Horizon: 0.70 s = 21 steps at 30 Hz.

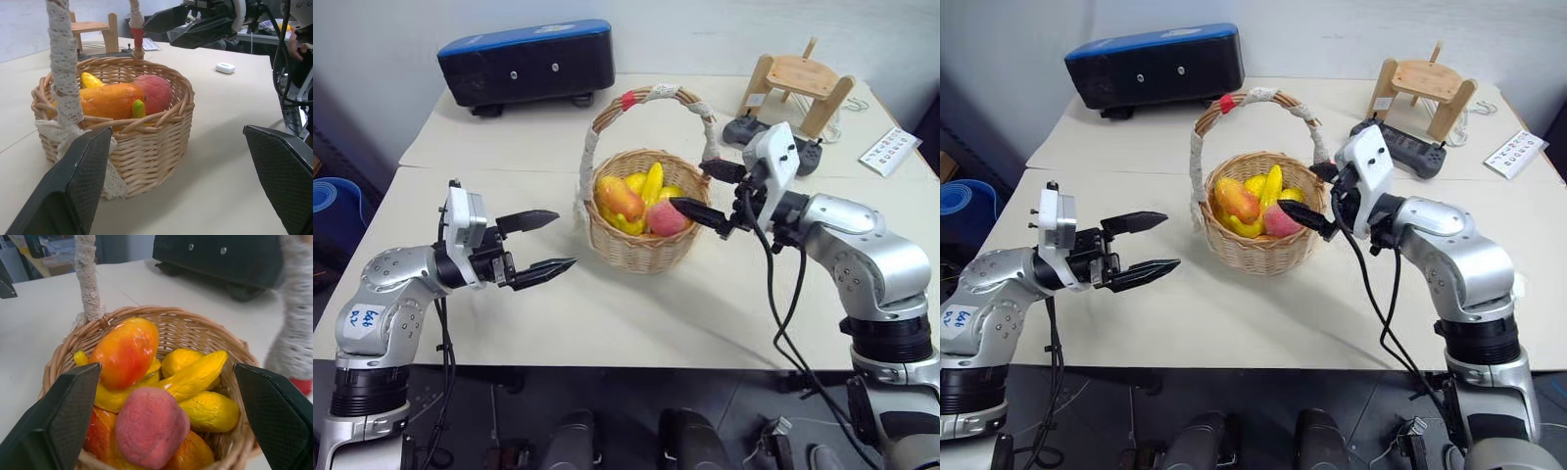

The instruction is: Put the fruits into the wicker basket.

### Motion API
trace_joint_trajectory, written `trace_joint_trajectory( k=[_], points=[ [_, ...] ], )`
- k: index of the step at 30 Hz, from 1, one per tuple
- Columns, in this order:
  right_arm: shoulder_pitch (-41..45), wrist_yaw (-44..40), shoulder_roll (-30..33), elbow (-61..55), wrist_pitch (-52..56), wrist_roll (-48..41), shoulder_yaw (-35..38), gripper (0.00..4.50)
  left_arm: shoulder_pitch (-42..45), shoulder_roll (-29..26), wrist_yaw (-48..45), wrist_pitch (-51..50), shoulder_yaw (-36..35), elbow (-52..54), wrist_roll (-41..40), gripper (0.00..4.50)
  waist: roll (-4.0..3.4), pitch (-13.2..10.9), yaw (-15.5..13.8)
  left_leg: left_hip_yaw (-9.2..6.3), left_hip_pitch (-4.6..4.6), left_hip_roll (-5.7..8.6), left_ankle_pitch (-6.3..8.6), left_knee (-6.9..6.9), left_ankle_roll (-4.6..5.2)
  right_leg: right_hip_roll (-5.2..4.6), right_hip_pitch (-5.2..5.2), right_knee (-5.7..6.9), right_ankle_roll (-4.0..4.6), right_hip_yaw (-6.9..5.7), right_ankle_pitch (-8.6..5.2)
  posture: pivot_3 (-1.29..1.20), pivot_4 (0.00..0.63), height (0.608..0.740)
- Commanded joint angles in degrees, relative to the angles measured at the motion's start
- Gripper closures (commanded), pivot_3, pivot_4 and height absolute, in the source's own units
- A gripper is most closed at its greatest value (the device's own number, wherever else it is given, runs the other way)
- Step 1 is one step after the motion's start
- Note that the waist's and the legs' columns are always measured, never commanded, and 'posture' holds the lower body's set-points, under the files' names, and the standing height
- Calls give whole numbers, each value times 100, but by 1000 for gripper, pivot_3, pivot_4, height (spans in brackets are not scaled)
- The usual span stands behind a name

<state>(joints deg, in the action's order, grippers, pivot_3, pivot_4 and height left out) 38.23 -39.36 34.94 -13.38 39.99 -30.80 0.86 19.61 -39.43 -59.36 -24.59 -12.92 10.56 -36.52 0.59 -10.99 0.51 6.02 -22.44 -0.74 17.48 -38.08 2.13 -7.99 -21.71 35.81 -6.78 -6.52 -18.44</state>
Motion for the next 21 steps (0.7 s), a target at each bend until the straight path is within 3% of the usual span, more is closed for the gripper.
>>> trace_joint_trajectory(
  k=[1,5,8,12,21],
  points=[
    [27,-95,26,-142,-146,-54,206,43,-4,-59,23,43,-129,201,-112,0,0,0,11,1,2,-1,0,0,0,0,0,1,0,1,0,0,150,740],
    [25,-113,18,-140,-150,-41,213,43,-4,-60,24,43,-129,201,-113,0,0,0,4,-2,1,-2,1,1,0,-1,0,1,0,3,0,0,150,740],
    [909,-257,104,1658,-452,545,-51,43,31,-43,103,198,-210,135,-21,0,-1,-2,40,7,2,0,1,-4,1,-2,0,0,0,5,0,0,150,740],
    [697,-986,401,1177,-319,160,91,43,-17,-73,192,182,-347,161,-103,0,-2,-2,25,-14,-2,0,-1,1,2,-19,1,0,-1,16,1,0,150,740],
    [425,-640,306,1460,-786,539,340,43,78,-49,151,278,-220,23,-12,0,-2,-2,-5,-16,-7,1,4,4,-3,-4,0,-3,-2,-31,1,0,150,740]
  ],
)
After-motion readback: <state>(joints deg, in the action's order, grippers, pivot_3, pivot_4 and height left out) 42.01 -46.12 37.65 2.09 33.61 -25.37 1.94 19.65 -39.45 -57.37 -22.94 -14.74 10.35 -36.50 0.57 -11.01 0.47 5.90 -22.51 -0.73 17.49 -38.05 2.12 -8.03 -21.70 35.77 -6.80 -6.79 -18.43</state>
